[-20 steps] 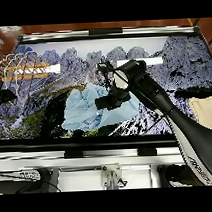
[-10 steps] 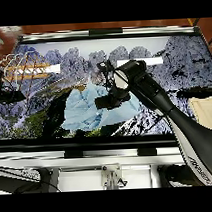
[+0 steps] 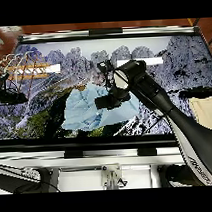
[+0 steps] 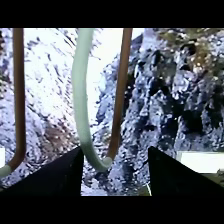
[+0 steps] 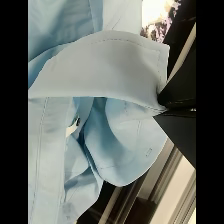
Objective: Fold the shirts.
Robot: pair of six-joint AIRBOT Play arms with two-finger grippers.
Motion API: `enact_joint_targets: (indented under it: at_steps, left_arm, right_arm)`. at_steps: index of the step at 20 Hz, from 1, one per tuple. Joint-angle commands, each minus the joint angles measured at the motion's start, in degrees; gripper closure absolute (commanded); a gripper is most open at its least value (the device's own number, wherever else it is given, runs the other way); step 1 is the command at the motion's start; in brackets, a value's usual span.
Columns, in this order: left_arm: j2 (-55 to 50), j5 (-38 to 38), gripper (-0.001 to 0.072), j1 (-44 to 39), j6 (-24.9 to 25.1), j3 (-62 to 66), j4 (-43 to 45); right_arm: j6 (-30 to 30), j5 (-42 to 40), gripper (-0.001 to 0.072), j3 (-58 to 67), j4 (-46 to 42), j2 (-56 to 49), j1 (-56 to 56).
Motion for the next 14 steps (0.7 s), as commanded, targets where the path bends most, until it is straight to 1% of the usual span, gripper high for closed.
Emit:
enact_joint_targets:
  at_steps: [1,2,3,6,7,9,10,12,14]
  left_arm:
    - [-1.49,0.22,0.0243,-0.76,-0.37,0.04,0.35]
    - [-1.57,0.68,0.0286,-0.83,-0.61,0.04,0.35]
    - [-1.57,1.18,0.0306,-0.83,-0.61,0.04,0.33]
    - [-1.60,1.55,0.0325,-0.83,-0.61,0.04,0.37]
    - [-1.60,1.73,0.0372,-0.83,-0.61,0.02,0.39]
    - [-1.73,2.19,0.0394,-0.83,-0.83,0.04,0.35]
    - [-1.95,2.10,0.0451,-0.83,-0.81,0.02,0.37]
    - [-2.43,2.10,0.0514,-0.83,-1.57,0.02,0.35]
    - [-2.58,2.12,0.0641,-0.83,-2.32,0.04,0.31]
  right_arm:
    - [-0.02,0.04,0.0635,-0.02,0.00,0.00,0.04]
    - [-0.02,0.04,0.0635,-0.02,0.02,0.00,0.04]
    - [-0.02,0.04,0.0635,-0.02,0.02,0.00,0.04]
    - [-0.04,0.02,0.0635,-0.02,-0.02,0.00,0.04]
    - [-0.04,0.04,0.0635,-0.02,-0.02,0.00,0.04]
    - [-0.04,0.04,0.0635,-0.02,0.00,0.00,0.04]
    - [-0.04,0.04,0.0635,-0.02,-0.02,0.00,0.04]
    - [-0.07,0.04,0.0635,-0.02,-0.02,0.00,0.04]
    - [-0.07,0.04,0.0635,-0.02,-0.52,0.00,0.04]
